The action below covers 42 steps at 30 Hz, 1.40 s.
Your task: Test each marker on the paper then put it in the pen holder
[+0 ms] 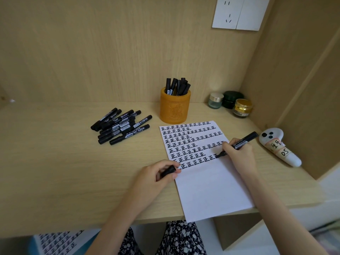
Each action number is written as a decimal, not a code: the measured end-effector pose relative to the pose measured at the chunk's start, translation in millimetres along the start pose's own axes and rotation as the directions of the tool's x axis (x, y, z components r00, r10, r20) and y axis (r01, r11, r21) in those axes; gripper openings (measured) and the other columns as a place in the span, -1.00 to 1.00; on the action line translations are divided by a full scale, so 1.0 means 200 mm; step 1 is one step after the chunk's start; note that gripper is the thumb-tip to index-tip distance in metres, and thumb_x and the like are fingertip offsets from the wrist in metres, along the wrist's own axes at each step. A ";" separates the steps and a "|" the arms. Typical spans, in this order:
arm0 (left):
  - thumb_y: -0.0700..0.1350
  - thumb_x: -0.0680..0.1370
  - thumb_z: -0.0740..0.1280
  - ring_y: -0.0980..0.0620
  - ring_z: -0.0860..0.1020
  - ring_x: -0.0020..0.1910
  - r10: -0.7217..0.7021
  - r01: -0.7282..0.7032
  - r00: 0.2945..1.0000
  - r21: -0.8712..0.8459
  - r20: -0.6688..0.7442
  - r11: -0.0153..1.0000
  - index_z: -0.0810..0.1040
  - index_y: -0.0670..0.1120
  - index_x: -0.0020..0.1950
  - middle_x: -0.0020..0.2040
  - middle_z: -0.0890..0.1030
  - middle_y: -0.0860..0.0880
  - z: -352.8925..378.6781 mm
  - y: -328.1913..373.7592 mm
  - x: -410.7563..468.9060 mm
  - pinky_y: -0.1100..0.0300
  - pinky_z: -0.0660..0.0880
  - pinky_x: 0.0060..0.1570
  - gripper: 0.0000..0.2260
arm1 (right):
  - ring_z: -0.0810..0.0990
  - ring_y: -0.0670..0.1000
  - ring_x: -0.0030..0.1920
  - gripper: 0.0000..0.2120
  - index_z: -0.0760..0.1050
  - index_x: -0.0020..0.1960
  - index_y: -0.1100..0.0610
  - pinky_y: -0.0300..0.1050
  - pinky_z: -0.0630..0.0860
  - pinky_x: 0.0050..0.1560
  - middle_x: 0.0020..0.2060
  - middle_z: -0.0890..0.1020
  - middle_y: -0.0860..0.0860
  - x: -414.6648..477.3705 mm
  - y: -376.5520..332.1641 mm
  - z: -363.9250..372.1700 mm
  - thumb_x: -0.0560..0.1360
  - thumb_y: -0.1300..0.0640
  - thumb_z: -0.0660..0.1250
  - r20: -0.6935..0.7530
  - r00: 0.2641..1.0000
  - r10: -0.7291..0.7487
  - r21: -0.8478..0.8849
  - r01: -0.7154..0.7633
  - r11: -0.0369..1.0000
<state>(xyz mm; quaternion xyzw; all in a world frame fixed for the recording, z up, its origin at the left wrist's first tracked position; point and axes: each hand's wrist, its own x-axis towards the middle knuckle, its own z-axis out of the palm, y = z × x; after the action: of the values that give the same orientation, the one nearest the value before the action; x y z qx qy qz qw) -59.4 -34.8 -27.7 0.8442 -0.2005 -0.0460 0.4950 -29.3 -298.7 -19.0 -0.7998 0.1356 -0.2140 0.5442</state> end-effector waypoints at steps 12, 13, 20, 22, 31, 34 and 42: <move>-0.02 0.51 0.34 -0.15 0.58 -0.13 0.003 -0.003 1.000 -0.010 0.000 1.000 0.54 0.23 0.10 -0.03 0.62 0.37 0.00 0.00 0.00 0.24 0.39 -0.26 -0.80 | 0.25 -0.15 -0.54 -0.68 0.28 -0.42 0.18 -0.31 0.17 -0.51 -0.51 0.29 -0.01 0.01 0.00 0.00 0.44 0.34 0.30 -0.059 0.998 -0.021 0.006 0.021 1.000; -0.02 0.51 0.34 -0.13 0.58 -0.13 0.002 -0.002 1.000 -0.008 0.000 1.000 0.54 0.23 0.11 -0.03 0.61 0.37 0.00 0.00 0.00 0.25 0.39 -0.26 -0.79 | 0.25 -0.14 -0.54 -0.68 0.28 -0.42 0.18 -0.31 0.17 -0.52 -0.51 0.29 0.00 0.01 0.01 -0.01 0.44 0.34 0.30 -0.062 0.998 -0.018 0.004 0.018 1.000; -0.03 0.51 0.34 -0.14 0.55 -0.17 -0.003 0.003 1.000 -0.012 0.000 1.000 0.54 0.20 0.11 -0.04 0.62 0.36 0.00 0.01 0.00 0.30 0.36 -0.29 -0.80 | 0.24 -0.12 -0.50 -0.71 0.30 -0.40 0.20 -0.30 0.18 -0.50 -0.49 0.32 0.04 0.01 0.01 -0.01 0.45 0.33 0.29 -0.066 0.998 -0.024 -0.009 0.023 1.000; -0.03 0.51 0.34 -0.14 0.56 -0.16 -0.008 0.008 1.000 -0.014 -0.001 1.000 0.54 0.21 0.10 -0.04 0.62 0.36 0.00 0.01 0.00 0.29 0.37 -0.29 -0.80 | 0.25 -0.12 -0.50 -0.70 0.30 -0.41 0.19 -0.29 0.18 -0.50 -0.49 0.32 0.03 0.01 0.01 -0.01 0.45 0.34 0.29 -0.069 0.997 -0.029 -0.011 0.029 1.000; -0.02 0.52 0.34 -0.13 0.55 -0.19 -0.002 0.002 1.000 -0.005 -0.004 1.000 0.53 0.24 0.10 -0.04 0.61 0.38 0.00 0.02 0.00 0.32 0.35 -0.31 -0.79 | 0.27 -0.13 -0.50 -0.67 0.33 -0.42 0.13 -0.26 0.24 -0.41 -0.52 0.35 -0.04 0.02 0.01 -0.02 0.48 0.25 0.34 -0.110 0.994 0.022 0.124 -0.008 0.992; -0.01 0.51 0.33 -0.11 0.49 -0.28 0.007 -0.007 1.000 -0.015 -0.010 1.000 0.52 0.27 0.11 -0.03 0.62 0.37 -0.01 0.03 -0.01 0.26 0.34 -0.31 -0.78 | 0.32 -0.16 -0.49 -0.65 0.36 -0.41 0.07 -0.21 0.27 -0.31 -0.57 0.39 -0.15 0.00 -0.02 -0.03 0.49 0.13 0.41 -0.108 0.994 0.021 0.257 0.007 0.966; -0.02 0.46 0.40 0.12 0.62 -0.07 -0.019 0.012 0.998 -0.107 -0.059 0.994 0.50 0.29 0.17 0.01 0.64 0.17 -0.01 0.03 0.00 0.14 0.57 0.03 -0.67 | 0.38 -0.09 -0.50 -0.76 0.50 -0.23 0.17 -0.29 0.29 -0.44 -0.55 0.43 -0.08 -0.11 -0.14 0.02 0.53 0.04 0.35 0.100 0.994 0.054 0.409 -0.090 0.908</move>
<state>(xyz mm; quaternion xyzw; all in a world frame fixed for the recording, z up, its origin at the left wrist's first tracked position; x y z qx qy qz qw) -61.2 -35.4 -20.5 0.8191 -0.1761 -0.0350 0.5448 -46.3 -275.0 1.9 -0.6697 0.0929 -0.1827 0.7138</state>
